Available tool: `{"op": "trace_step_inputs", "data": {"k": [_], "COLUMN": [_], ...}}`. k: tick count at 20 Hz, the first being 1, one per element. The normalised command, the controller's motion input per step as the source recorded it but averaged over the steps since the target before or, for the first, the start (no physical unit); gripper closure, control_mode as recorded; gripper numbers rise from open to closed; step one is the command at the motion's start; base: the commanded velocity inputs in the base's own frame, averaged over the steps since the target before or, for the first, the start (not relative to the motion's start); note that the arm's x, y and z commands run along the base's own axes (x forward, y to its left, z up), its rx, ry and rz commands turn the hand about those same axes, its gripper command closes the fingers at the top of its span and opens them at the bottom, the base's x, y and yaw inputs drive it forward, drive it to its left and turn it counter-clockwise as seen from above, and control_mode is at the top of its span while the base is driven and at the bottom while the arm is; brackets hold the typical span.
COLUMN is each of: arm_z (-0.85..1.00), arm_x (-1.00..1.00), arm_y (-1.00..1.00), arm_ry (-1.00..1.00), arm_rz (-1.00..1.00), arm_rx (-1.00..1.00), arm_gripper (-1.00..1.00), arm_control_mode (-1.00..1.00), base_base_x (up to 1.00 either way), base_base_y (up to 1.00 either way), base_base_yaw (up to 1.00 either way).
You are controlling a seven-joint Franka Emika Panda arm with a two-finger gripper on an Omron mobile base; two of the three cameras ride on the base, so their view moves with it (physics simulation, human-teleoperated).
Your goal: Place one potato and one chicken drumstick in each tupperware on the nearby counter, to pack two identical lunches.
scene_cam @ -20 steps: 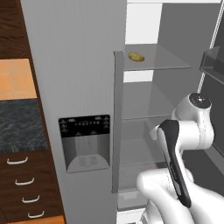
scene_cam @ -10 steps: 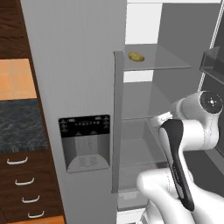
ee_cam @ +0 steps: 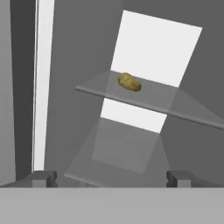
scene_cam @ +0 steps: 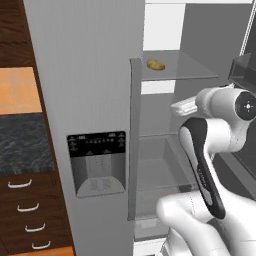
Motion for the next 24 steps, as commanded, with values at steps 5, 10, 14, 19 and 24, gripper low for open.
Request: {"op": "trace_step_inputs", "data": {"k": [5, 10, 14, 19, 24], "arm_z": [0.84, 0.2, -0.06, -0.12, -0.14], "arm_x": [0.4, 0.8, 0.86, 0.77, 0.79], "arm_y": [0.0, 0.0, -0.15, -0.28, -0.04], "arm_ry": [0.01, 0.09, 0.05, 0.04, 0.14], "arm_rz": [0.02, 0.03, 0.02, 0.09, 0.06], "arm_rx": [-0.01, 0.0, 0.0, 0.01, 0.0], "arm_gripper": [-1.0, -1.0, -1.0, -1.0, -1.0], "arm_control_mode": [-1.0, -1.0, -1.0, -1.0, -1.0], "base_base_x": [0.0, 0.0, 0.0, 0.0, 0.0], "base_base_y": [0.0, 0.0, 0.0, 0.0, 0.0], "base_base_yaw": [0.0, 0.0, 0.0, 0.0, 0.0]}}
